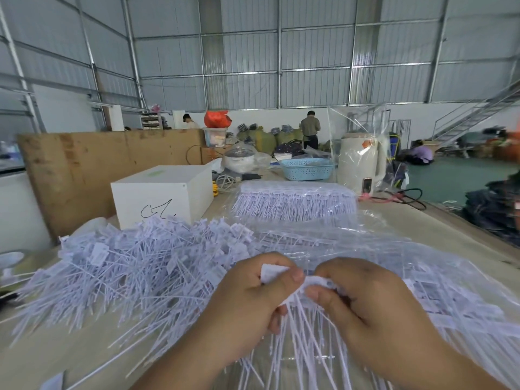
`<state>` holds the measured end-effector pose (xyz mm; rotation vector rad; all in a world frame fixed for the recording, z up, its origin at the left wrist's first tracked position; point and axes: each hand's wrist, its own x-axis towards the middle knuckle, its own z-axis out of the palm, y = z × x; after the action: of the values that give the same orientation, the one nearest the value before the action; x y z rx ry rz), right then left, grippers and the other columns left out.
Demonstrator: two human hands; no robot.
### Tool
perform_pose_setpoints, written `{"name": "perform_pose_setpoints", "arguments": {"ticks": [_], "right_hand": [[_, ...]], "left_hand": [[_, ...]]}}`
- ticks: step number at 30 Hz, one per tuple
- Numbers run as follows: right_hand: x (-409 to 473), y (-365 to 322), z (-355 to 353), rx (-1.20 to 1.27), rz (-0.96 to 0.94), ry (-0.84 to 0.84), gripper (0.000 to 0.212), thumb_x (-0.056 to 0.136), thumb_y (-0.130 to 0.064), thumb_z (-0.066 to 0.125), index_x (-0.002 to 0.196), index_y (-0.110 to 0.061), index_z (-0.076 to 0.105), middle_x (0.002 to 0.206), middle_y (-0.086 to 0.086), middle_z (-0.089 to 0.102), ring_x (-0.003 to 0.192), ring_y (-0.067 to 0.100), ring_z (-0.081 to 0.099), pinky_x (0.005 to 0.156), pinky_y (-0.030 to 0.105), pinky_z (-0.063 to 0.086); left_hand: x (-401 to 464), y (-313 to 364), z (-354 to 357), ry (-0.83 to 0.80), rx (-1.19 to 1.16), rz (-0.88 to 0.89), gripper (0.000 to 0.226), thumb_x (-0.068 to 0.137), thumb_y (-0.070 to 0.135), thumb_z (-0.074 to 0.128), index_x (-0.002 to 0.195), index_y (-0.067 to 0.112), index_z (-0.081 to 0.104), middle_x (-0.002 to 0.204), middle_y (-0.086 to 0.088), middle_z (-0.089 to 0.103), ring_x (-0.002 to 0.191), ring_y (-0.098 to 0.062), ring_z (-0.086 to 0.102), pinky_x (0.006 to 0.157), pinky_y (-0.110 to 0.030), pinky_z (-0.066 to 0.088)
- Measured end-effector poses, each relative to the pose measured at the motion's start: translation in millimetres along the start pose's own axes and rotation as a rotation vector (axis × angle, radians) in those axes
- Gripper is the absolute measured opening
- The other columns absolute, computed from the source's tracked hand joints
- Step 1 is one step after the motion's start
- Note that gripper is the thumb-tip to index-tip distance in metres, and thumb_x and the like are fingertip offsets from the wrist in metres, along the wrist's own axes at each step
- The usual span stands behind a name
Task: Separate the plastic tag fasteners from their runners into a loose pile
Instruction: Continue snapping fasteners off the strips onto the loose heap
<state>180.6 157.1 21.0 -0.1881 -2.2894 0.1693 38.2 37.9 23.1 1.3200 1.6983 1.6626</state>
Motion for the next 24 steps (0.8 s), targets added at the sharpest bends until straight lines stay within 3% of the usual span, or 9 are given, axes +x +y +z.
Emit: {"name": "perform_pose_setpoints", "arguments": {"ticks": [2, 5, 8, 10, 12, 15, 18, 20, 24], "right_hand": [[0, -7, 3, 0.049, 0.034, 0.115, 0.019, 0.088, -0.038, 0.051, 0.080, -0.025, 0.062, 0.063, -0.018, 0.050, 0.062, 0.002, 0.047, 0.056, 0.015, 0.038], [2, -16, 5, 0.189, 0.144, 0.229, 0.012, 0.088, -0.040, 0.058, 0.084, -0.028, 0.058, 0.054, -0.020, 0.044, 0.056, -0.003, 0.047, 0.052, 0.006, 0.033], [4, -19, -5, 0.468, 0.280, 0.315, 0.013, 0.086, -0.046, 0.059, 0.085, -0.033, 0.059, 0.047, -0.014, 0.045, 0.041, 0.001, 0.040, 0.041, 0.008, 0.026], [3, -17, -11, 0.507, 0.268, 0.224, 0.020, 0.082, -0.055, 0.055, 0.085, -0.036, 0.060, 0.049, -0.011, 0.048, 0.042, 0.000, 0.040, 0.041, 0.010, 0.028], [0, -15, -6, 0.487, 0.240, -0.032, 0.026, 0.079, -0.061, 0.058, 0.098, -0.044, 0.055, 0.061, -0.005, 0.060, 0.046, 0.001, 0.047, 0.044, 0.013, 0.032], [-2, -12, 6, 0.343, 0.180, -0.309, 0.039, 0.088, -0.062, 0.051, 0.120, -0.058, 0.029, 0.085, -0.014, 0.071, 0.060, -0.002, 0.058, 0.055, 0.017, 0.041], [-2, -10, 7, 0.333, 0.207, -0.333, 0.053, 0.082, -0.071, 0.042, 0.127, -0.062, 0.015, 0.100, -0.016, 0.070, 0.083, -0.001, 0.064, 0.073, 0.028, 0.052], [-3, -9, 7, 0.297, 0.184, -0.331, 0.053, 0.084, -0.069, 0.045, 0.125, -0.066, 0.011, 0.094, -0.025, 0.067, 0.090, -0.001, 0.064, 0.076, 0.025, 0.052], [-5, -7, 7, 0.315, 0.115, -0.329, 0.052, 0.091, -0.053, 0.054, 0.129, -0.061, 0.019, 0.085, -0.020, 0.065, 0.078, 0.001, 0.065, 0.071, 0.027, 0.054]], "left_hand": [[0, 1, 8, 0.037, -0.170, -0.001, 0.019, 0.075, 0.043, 0.076, 0.073, 0.024, 0.071, 0.046, -0.001, 0.051, 0.036, -0.015, 0.045, 0.042, -0.023, 0.041], [-1, 4, 16, 0.042, -0.614, -0.083, 0.012, 0.065, 0.024, 0.082, 0.068, 0.018, 0.071, 0.048, -0.004, 0.048, 0.032, -0.010, 0.039, 0.036, -0.019, 0.039], [2, 4, 5, 0.093, -0.797, -0.146, 0.018, 0.061, 0.030, 0.077, 0.071, 0.015, 0.071, 0.051, -0.001, 0.045, 0.036, -0.008, 0.038, 0.034, -0.018, 0.040], [5, 1, -4, 0.139, -0.607, -0.111, 0.016, 0.064, 0.032, 0.074, 0.071, 0.017, 0.071, 0.053, -0.004, 0.044, 0.036, -0.010, 0.036, 0.034, -0.019, 0.038], [5, 0, -4, 0.084, -0.292, -0.035, 0.015, 0.069, 0.036, 0.074, 0.069, 0.022, 0.071, 0.054, -0.005, 0.049, 0.036, -0.011, 0.038, 0.039, -0.021, 0.038], [2, -3, 5, -0.024, -0.140, -0.008, 0.020, 0.082, 0.038, 0.069, 0.069, 0.023, 0.068, 0.050, 0.000, 0.054, 0.036, -0.015, 0.041, 0.040, -0.021, 0.037], [1, -5, 6, -0.034, -0.114, -0.017, 0.031, 0.085, 0.049, 0.057, 0.072, 0.022, 0.067, 0.048, 0.000, 0.054, 0.037, -0.017, 0.042, 0.043, -0.022, 0.038], [0, -5, 4, -0.057, -0.132, -0.034, 0.039, 0.075, 0.061, 0.062, 0.074, 0.022, 0.068, 0.049, -0.006, 0.052, 0.038, -0.019, 0.043, 0.044, -0.022, 0.040], [1, -7, 3, -0.151, -0.079, -0.003, 0.028, 0.061, 0.047, 0.077, 0.074, 0.023, 0.069, 0.058, -0.005, 0.055, 0.041, -0.016, 0.045, 0.045, -0.024, 0.040]]}}
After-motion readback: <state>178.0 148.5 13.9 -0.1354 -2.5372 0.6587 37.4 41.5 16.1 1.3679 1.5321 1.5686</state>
